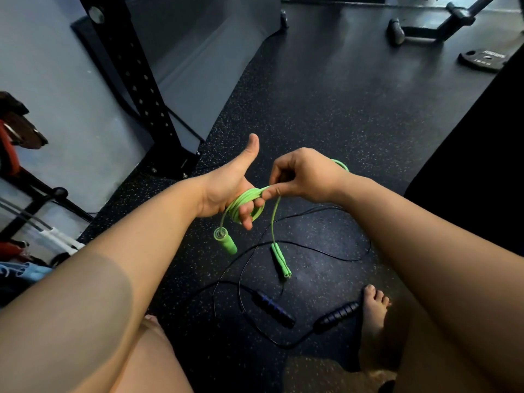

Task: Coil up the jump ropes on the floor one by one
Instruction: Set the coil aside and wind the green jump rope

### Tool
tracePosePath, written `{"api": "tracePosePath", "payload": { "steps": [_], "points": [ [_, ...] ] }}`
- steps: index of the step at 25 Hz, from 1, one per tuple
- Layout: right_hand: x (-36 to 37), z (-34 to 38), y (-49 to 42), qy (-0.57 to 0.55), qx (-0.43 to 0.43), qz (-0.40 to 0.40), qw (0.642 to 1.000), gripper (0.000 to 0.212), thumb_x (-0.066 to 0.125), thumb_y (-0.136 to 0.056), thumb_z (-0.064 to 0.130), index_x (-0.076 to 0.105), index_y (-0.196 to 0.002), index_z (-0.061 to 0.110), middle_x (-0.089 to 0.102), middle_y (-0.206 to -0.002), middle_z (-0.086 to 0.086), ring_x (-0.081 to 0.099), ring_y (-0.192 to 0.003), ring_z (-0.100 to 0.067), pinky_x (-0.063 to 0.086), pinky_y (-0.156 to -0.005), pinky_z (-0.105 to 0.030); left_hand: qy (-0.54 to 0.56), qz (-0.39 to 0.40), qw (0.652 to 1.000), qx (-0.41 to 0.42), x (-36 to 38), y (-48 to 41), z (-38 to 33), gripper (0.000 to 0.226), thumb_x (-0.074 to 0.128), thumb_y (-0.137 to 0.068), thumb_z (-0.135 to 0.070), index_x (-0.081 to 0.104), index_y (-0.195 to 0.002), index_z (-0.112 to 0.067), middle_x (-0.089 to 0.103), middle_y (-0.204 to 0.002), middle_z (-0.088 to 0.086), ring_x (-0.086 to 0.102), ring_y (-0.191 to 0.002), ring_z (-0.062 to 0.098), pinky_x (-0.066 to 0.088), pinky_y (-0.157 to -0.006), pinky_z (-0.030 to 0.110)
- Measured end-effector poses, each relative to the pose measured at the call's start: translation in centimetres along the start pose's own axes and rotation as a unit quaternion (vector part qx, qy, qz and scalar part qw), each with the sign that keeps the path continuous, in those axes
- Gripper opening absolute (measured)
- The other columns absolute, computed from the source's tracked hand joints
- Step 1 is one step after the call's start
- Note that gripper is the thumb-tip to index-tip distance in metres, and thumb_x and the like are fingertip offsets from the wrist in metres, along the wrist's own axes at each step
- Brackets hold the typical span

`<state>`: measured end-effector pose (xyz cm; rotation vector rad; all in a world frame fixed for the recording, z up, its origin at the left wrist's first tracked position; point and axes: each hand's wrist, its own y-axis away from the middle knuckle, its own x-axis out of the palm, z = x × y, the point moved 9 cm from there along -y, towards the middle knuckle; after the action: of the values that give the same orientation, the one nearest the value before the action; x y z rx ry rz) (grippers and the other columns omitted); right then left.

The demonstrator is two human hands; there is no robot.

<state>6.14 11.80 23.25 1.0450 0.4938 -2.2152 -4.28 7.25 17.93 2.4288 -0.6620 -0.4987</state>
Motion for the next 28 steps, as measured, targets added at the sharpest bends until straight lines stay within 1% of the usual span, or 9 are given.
{"api": "tracePosePath", "payload": {
  "steps": [3,6,9,12,15,17,20,24,28],
  "points": [
    [0.1,-0.1,-0.1,0.022,-0.012,-0.011,1.000,0.021,0.083,-0.077,0.041,0.071,-0.081,0.024,0.070,-0.079,0.009,0.064,-0.075,-0.006,0.043,-0.061,-0.010,0.043,0.009,0.999,0.002,-0.1,0.3,-0.2,0.109,-0.006,-0.066,-0.099,0.056,-0.064,-0.009,0.040,-0.045,0.004,0.052,-0.053,0.027,0.052,-0.073,0.032],
    [0.3,0.1,-0.5,0.072,-0.063,-0.028,0.995,0.019,0.085,-0.077,0.036,0.073,-0.082,0.022,0.064,-0.082,0.008,0.059,-0.080,-0.012,0.042,-0.071,-0.023,0.074,0.012,0.997,0.007,-0.1,0.6,-0.4,0.109,-0.003,-0.065,-0.101,0.055,-0.068,-0.008,0.037,-0.044,0.002,0.046,-0.053,0.026,0.050,-0.072,0.033],
    [0.5,-0.4,-0.7,0.150,-0.095,-0.047,0.983,0.020,0.084,-0.076,0.032,0.071,-0.084,0.019,0.055,-0.086,0.006,0.051,-0.083,-0.016,0.039,-0.079,-0.029,0.104,0.005,0.994,0.019,-0.1,0.9,-1.0,0.106,-0.005,-0.065,-0.100,0.051,-0.061,-0.010,0.035,-0.041,0.002,0.046,-0.050,0.026,0.047,-0.064,0.031],
    [1.5,-3.0,-0.9,0.204,-0.023,-0.020,0.978,0.028,0.079,-0.079,0.023,0.070,-0.105,0.021,0.058,-0.103,-0.002,0.053,-0.099,-0.027,0.045,-0.092,-0.042,0.116,-0.018,0.993,0.029,-0.8,0.9,-1.1,0.104,-0.004,-0.066,-0.100,0.049,-0.061,-0.011,0.034,-0.041,0.002,0.048,-0.046,0.025,0.046,-0.064,0.032],
    [2.4,-4.8,-0.9,0.168,0.041,-0.007,0.985,0.042,0.064,-0.083,0.003,0.066,-0.120,0.021,0.057,-0.116,-0.006,0.057,-0.107,-0.031,0.049,-0.094,-0.046,0.100,-0.060,0.993,0.023,-1.8,0.5,-0.2,0.102,-0.002,-0.069,-0.099,0.049,-0.059,-0.011,0.036,-0.042,0.002,0.050,-0.048,0.026,0.049,-0.065,0.032],
    [2.2,-5.0,-0.8,0.156,0.052,-0.023,0.986,0.043,0.058,-0.084,-0.003,0.067,-0.119,0.020,0.059,-0.116,-0.005,0.060,-0.105,-0.029,0.053,-0.090,-0.045,0.096,-0.090,0.991,0.014,-2.6,0.4,0.3,0.101,0.001,-0.071,-0.098,0.051,-0.057,-0.012,0.037,-0.043,0.003,0.052,-0.048,0.027,0.052,-0.064,0.032],
    [0.5,-4.6,-0.7,0.141,0.040,-0.090,0.985,0.039,0.056,-0.084,-0.005,0.072,-0.111,0.019,0.063,-0.109,-0.005,0.062,-0.100,-0.026,0.054,-0.086,-0.042,0.098,-0.108,0.989,0.008,-3.1,0.4,0.5,0.102,0.004,-0.072,-0.098,0.057,-0.051,-0.013,0.038,-0.044,0.003,0.052,-0.047,0.027,0.054,-0.063,0.032],
    [-1.2,-3.9,0.0,0.073,0.041,-0.190,0.978,0.041,0.049,-0.084,-0.007,0.071,-0.110,0.015,0.066,-0.106,-0.003,0.062,-0.098,-0.020,0.045,-0.083,-0.023,0.086,-0.109,0.990,0.006,-3.2,0.4,0.7,0.101,0.004,-0.072,-0.098,0.055,-0.053,-0.014,0.037,-0.044,0.002,0.052,-0.049,0.027,0.054,-0.065,0.032],
    [-1.5,-4.5,0.4,0.013,0.081,-0.211,0.974,0.043,0.048,-0.087,-0.005,0.070,-0.113,0.021,0.071,-0.110,0.005,0.061,-0.098,-0.007,0.040,-0.079,-0.004,0.088,-0.117,0.989,0.000,-3.4,0.4,0.9,0.099,0.005,-0.073,-0.098,0.055,-0.051,-0.015,0.036,-0.043,0.002,0.052,-0.046,0.026,0.052,-0.069,0.035]
  ]
}}
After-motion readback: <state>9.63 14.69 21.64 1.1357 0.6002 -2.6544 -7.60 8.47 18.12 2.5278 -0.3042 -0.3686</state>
